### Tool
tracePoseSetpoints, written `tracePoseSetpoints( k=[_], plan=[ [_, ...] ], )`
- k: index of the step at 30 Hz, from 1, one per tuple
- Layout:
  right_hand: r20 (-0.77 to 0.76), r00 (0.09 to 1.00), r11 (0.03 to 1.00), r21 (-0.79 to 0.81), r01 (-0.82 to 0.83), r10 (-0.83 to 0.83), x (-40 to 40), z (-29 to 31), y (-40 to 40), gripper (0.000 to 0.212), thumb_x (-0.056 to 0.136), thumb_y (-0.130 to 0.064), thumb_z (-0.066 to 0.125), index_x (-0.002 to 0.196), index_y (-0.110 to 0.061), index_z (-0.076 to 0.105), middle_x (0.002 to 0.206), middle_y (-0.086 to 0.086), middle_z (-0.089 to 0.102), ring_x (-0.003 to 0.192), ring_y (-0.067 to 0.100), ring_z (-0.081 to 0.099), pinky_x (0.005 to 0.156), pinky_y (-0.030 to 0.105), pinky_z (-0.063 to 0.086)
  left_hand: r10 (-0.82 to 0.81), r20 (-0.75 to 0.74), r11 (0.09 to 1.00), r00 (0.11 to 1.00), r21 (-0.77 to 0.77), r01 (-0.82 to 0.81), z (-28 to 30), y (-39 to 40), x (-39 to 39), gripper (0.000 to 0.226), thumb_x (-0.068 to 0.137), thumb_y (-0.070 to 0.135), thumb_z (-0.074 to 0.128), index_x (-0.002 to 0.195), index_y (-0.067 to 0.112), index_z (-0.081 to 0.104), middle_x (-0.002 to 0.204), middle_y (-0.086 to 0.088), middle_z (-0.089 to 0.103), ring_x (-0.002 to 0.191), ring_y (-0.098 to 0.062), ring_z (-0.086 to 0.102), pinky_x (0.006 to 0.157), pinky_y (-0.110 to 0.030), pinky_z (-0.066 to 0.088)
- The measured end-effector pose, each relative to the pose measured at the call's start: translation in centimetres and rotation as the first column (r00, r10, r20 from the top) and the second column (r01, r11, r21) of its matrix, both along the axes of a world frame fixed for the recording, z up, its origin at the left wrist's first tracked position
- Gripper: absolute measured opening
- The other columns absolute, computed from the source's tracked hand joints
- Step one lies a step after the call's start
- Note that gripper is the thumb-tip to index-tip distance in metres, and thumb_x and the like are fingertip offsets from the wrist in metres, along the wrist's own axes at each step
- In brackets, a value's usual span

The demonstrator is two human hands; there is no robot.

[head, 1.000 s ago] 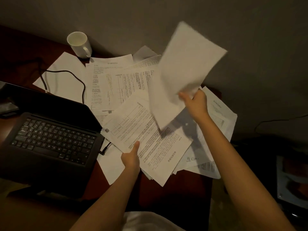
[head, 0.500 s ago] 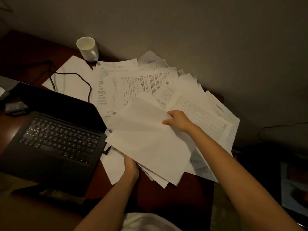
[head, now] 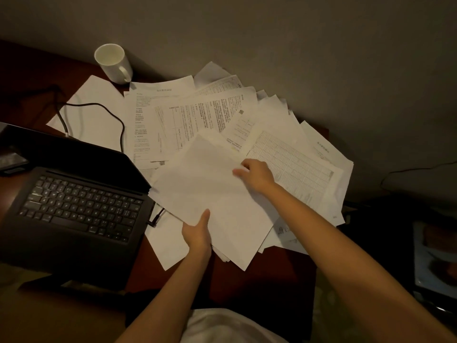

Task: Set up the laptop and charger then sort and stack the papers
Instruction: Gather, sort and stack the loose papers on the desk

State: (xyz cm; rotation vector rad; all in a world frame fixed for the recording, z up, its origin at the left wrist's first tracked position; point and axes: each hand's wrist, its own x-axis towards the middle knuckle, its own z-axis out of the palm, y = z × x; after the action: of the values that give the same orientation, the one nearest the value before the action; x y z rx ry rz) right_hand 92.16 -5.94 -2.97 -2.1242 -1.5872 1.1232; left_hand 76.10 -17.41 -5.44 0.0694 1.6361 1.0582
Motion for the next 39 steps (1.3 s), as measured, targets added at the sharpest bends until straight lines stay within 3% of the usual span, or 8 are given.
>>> tracePoseSetpoints(
  k=[3,8,14,16,20,25,32,39],
  plan=[
    [0.154,0.969,0.980,0.080,0.180,-0.191,2.9,-0.6,1.5,0.034,0.087,-0.028,0.064,0.116,-0.011,0.058,0.113,0.009,0.057,0.100,0.023,0.055,0.076,0.029,0.044,0.088,-0.068,0.996,0.994,-0.017,-0.089,-0.3,0.2,1.1,0.053,0.085,0.006,0.070,0.134,0.007,0.051,0.125,-0.007,0.060,0.105,-0.018,0.057,0.093,-0.026,0.043],
    [0.498,0.863,0.984,-0.093,0.154,-0.087,8.6,-0.3,3.5,0.076,0.078,-0.032,0.075,0.138,-0.012,0.033,0.139,0.017,0.035,0.129,0.032,0.032,0.102,0.042,0.036,0.111,-0.097,0.992,0.989,-0.045,-0.115,-1.4,0.5,1.5,0.062,0.083,0.008,0.073,0.138,0.011,0.047,0.129,-0.004,0.058,0.118,-0.021,0.055,0.104,-0.030,0.039],
    [0.482,0.876,0.971,-0.202,0.127,-0.015,12.0,-0.3,4.1,0.107,0.064,-0.051,0.081,0.144,-0.012,0.023,0.147,0.017,0.030,0.136,0.035,0.029,0.110,0.048,0.029,0.069,-0.136,0.995,0.988,-0.060,-0.078,-1.9,0.5,1.1,0.060,0.083,0.011,0.073,0.137,0.008,0.047,0.129,-0.007,0.058,0.118,-0.024,0.055,0.104,-0.031,0.039],
    [0.469,0.883,0.968,-0.222,0.115,0.003,12.4,0.0,3.8,0.102,0.064,-0.051,0.081,0.141,-0.011,0.028,0.144,0.016,0.037,0.132,0.035,0.036,0.108,0.049,0.030,0.058,-0.156,0.996,0.986,-0.063,-0.069,-2.1,0.4,1.1,0.062,0.083,0.013,0.073,0.138,0.007,0.046,0.130,-0.007,0.057,0.119,-0.024,0.054,0.107,-0.033,0.038],
    [0.221,0.975,0.963,-0.256,0.082,-0.025,12.6,1.2,3.4,0.071,0.077,-0.031,0.077,0.135,-0.006,0.042,0.135,0.014,0.051,0.121,0.032,0.050,0.095,0.037,0.043,0.049,-0.160,0.997,0.986,-0.056,-0.059,-2.4,0.3,1.1,0.065,0.082,0.016,0.074,0.139,0.007,0.045,0.132,-0.007,0.056,0.120,-0.024,0.053,0.109,-0.035,0.037],
    [0.459,0.887,0.990,-0.142,0.021,0.047,10.8,4.1,3.3,0.032,0.090,-0.036,0.061,0.106,-0.009,0.058,0.109,0.012,0.062,0.085,0.024,0.056,0.068,0.032,0.042,0.016,-0.151,1.000,0.988,-0.017,-0.019,-2.2,0.3,0.8,0.060,0.083,0.013,0.073,0.137,0.006,0.047,0.130,-0.008,0.058,0.119,-0.026,0.054,0.105,-0.035,0.041],
    [0.613,0.790,0.992,0.107,-0.070,-0.010,8.6,8.0,2.6,0.023,0.095,-0.029,0.056,0.096,-0.008,0.066,0.091,0.010,0.063,0.089,0.029,0.062,0.070,0.030,0.040,-0.003,-0.097,1.000,0.995,0.008,0.004,-1.7,0.2,0.4,0.059,0.084,0.011,0.072,0.137,0.005,0.047,0.130,-0.009,0.057,0.115,-0.024,0.056,0.098,-0.031,0.043],
    [0.748,0.663,0.903,0.308,-0.301,-0.034,8.9,11.4,2.2,0.022,0.096,-0.017,0.047,0.104,-0.012,0.067,0.097,0.015,0.069,0.090,0.033,0.064,0.069,0.030,0.041,-0.029,-0.052,0.999,0.998,0.015,0.029,-1.5,-0.1,-0.1,0.056,0.084,0.012,0.072,0.134,0.004,0.050,0.126,-0.011,0.059,0.108,-0.024,0.057,0.095,-0.031,0.045]
  ],
)
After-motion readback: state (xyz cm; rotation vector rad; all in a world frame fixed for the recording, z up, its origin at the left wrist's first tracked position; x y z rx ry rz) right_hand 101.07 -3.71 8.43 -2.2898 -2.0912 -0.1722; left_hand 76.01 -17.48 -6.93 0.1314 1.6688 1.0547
